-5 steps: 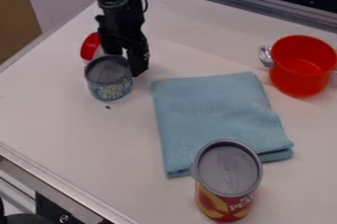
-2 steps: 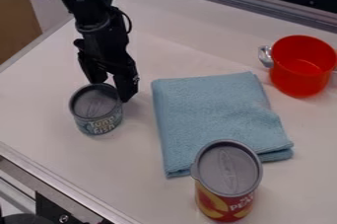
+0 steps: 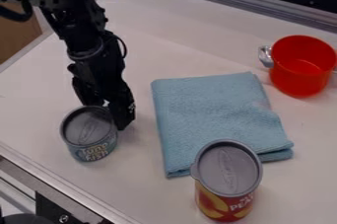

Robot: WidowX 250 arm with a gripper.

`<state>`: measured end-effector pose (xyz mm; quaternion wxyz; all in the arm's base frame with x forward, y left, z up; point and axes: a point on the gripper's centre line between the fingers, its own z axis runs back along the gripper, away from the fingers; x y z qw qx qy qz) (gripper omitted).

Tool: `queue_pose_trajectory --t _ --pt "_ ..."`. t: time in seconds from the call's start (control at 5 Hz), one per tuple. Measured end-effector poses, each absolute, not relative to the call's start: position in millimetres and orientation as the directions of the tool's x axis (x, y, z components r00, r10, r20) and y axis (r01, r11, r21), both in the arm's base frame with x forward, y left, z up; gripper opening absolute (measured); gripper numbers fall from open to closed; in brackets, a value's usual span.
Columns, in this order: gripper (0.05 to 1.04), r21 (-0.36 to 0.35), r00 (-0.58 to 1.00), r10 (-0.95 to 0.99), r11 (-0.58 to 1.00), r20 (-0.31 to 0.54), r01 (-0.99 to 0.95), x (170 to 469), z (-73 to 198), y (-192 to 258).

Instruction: Move the can to the bottom part of the table

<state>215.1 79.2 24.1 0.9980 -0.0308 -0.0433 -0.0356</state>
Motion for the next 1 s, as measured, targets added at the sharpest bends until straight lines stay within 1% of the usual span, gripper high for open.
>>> queue_pose_trajectory --t 0.2,0.4,0.6,0.8,1.0 --pt "0.998 -0.057 0.991 -0.085 0.994 0.104 0.091 205.4 24.5 69.8" --pt "0.998 -0.032 0.984 -0.073 0.996 0.161 0.079 199.9 32.9 66.7" --pt "0.998 -0.045 0.98 -0.032 0.998 0.196 0.042 210.0 43.5 77.5" --pt "0.998 -0.033 0.967 0.112 0.994 0.227 -0.108 232.8 59.1 102.0" --pt "0.998 -0.012 0.954 0.237 0.971 0.184 -0.239 252.9 58.4 124.0"
